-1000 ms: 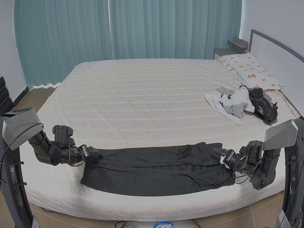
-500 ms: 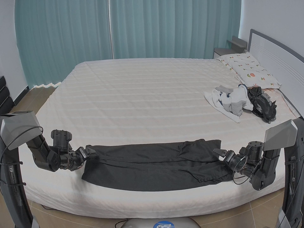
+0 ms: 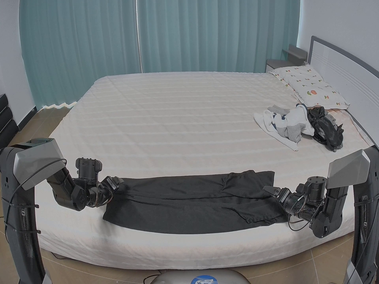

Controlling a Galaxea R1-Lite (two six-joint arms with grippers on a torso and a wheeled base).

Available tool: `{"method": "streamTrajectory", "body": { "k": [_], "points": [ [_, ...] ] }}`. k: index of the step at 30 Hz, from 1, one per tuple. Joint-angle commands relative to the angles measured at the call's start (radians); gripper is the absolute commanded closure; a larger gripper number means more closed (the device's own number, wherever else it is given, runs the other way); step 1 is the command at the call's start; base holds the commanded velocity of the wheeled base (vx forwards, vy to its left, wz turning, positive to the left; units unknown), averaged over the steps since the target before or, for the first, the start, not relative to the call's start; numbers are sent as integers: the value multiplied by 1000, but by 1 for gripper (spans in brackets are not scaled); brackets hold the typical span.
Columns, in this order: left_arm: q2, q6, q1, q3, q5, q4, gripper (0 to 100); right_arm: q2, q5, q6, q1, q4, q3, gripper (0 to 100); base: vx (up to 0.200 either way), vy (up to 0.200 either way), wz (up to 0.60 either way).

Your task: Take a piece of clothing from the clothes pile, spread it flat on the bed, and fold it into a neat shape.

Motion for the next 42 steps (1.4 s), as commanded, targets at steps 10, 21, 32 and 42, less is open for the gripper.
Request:
{"method": "streamTrajectory", "body": {
  "k": [10, 21, 32, 42],
  "points": [
    [20, -1, -4, -1, 41, -8, 100, -85, -23, 1, 16, 10, 5, 0, 0, 0, 0],
    [17, -1, -6, -1, 100, -99, 100, -60, -112, 43, 102, 157, -139, 0, 0, 0, 0],
    [18, -1, -7, -2, 101, -108, 100, -161, -167, 35, -19, 206, -122, 0, 0, 0, 0],
    [18, -1, -4, -2, 100, -109, 100, -172, -158, 35, -2, 194, -65, 0, 0, 0, 0]
  ]
}}
